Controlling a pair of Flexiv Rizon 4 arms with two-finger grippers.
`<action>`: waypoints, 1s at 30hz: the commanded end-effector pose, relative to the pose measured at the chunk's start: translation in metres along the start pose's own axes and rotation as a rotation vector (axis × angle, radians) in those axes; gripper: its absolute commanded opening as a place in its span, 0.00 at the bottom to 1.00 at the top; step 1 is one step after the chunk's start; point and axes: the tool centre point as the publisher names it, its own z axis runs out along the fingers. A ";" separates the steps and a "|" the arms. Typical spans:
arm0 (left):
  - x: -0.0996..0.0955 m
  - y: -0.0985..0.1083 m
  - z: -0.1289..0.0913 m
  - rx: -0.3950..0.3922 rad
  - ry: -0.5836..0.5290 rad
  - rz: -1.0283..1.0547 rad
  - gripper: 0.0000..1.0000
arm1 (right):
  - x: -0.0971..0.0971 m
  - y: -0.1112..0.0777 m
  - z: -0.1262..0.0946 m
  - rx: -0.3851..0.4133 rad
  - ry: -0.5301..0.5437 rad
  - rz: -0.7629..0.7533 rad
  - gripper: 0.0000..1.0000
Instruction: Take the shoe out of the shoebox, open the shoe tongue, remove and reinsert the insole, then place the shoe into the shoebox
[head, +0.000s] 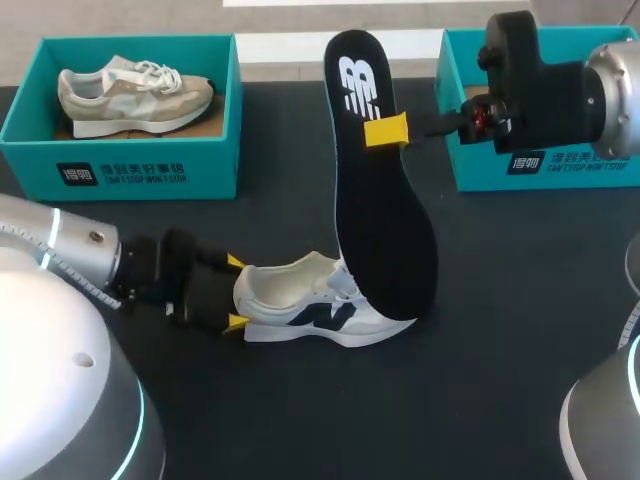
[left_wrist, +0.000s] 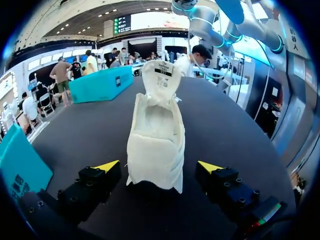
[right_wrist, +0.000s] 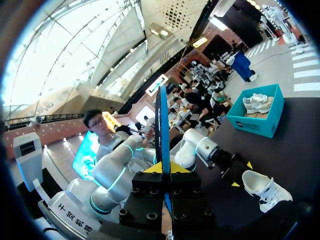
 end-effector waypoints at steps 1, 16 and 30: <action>0.005 -0.017 -0.010 -0.171 0.007 0.021 1.00 | -0.002 0.003 0.005 0.005 -0.001 0.002 0.00; 0.002 -0.037 -0.011 -0.551 0.102 0.059 1.00 | -0.002 0.003 0.005 0.005 -0.001 0.002 0.00; 0.003 -0.038 -0.012 -0.591 0.078 0.075 1.00 | -0.002 0.003 0.005 0.005 -0.001 0.002 0.00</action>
